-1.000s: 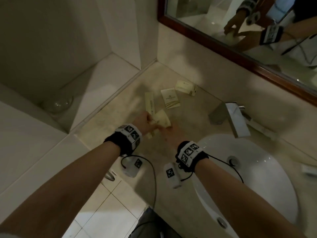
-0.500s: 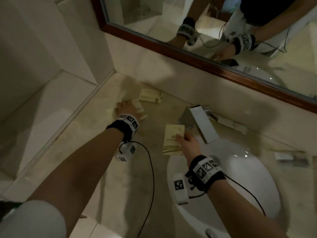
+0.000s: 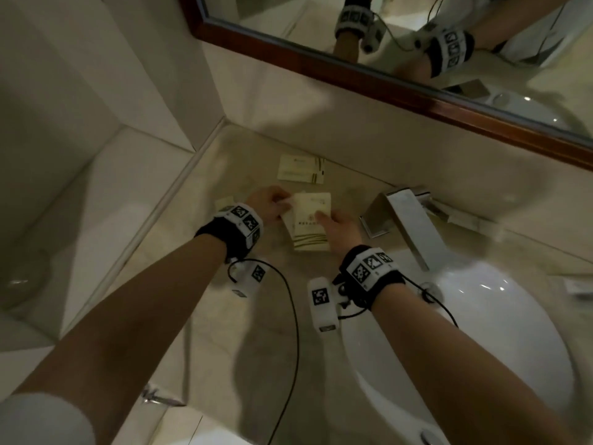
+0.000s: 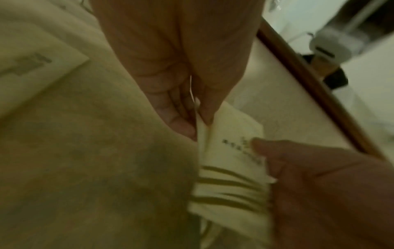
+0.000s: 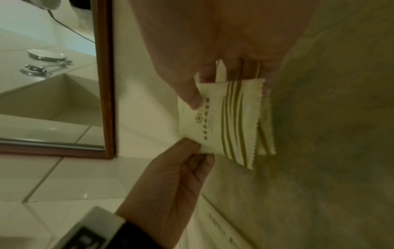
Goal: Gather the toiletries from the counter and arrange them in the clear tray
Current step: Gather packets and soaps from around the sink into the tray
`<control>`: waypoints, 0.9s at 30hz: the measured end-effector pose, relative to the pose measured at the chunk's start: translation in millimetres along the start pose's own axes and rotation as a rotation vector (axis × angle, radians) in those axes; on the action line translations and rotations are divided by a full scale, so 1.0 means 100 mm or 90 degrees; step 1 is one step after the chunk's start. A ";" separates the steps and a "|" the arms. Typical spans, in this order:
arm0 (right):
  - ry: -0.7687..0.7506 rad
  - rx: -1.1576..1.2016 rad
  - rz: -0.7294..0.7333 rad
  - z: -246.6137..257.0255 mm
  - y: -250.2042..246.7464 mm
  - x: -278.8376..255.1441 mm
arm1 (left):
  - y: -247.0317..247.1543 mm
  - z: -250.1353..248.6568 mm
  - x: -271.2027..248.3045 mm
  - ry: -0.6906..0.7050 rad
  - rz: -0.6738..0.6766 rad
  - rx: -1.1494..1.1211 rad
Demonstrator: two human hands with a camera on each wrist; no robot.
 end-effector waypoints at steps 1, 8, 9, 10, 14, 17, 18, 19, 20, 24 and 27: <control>-0.003 -0.012 0.015 0.05 0.05 0.01 | 0.04 -0.02 -0.03 -0.007 0.020 -0.061; 0.020 0.038 -0.035 0.02 -0.01 0.17 | -0.15 -0.16 0.26 0.022 -0.076 -0.073; 0.038 0.051 -0.049 -0.02 -0.05 0.20 | -0.20 -0.19 0.35 0.049 -0.111 0.077; 0.054 0.068 -0.060 -0.06 -0.10 0.22 | -0.20 -0.22 0.43 0.069 -0.125 0.215; 0.070 0.131 -0.107 -0.19 -0.27 0.30 | 0.03 -0.34 0.65 0.132 -0.066 0.496; 0.067 0.141 -0.103 -0.24 -0.28 0.35 | 0.15 -0.49 0.71 0.205 -0.069 0.614; 0.066 0.148 -0.100 -0.26 -0.26 0.36 | 0.16 -0.51 0.72 0.222 -0.069 0.643; 0.072 0.157 -0.089 -0.29 -0.22 0.37 | 0.16 -0.53 0.70 0.233 -0.069 0.665; 0.077 0.163 -0.074 -0.31 -0.18 0.37 | 0.14 -0.53 0.68 0.234 -0.075 0.667; 0.144 0.272 -0.008 -0.36 -0.08 0.36 | -0.04 -0.46 0.48 0.148 -0.094 0.341; 0.160 0.335 0.029 -0.26 -0.04 0.28 | -0.02 -0.27 0.23 0.030 -0.016 0.014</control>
Point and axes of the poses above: each hand's wrist, its own x-axis towards the middle knuckle, its own y-axis out of the palm, z = x × y, the point moved 8 cm from there along x, towards the middle knuckle, and after that the axes turned 8 degrees about -x, right-handed, at the moved point
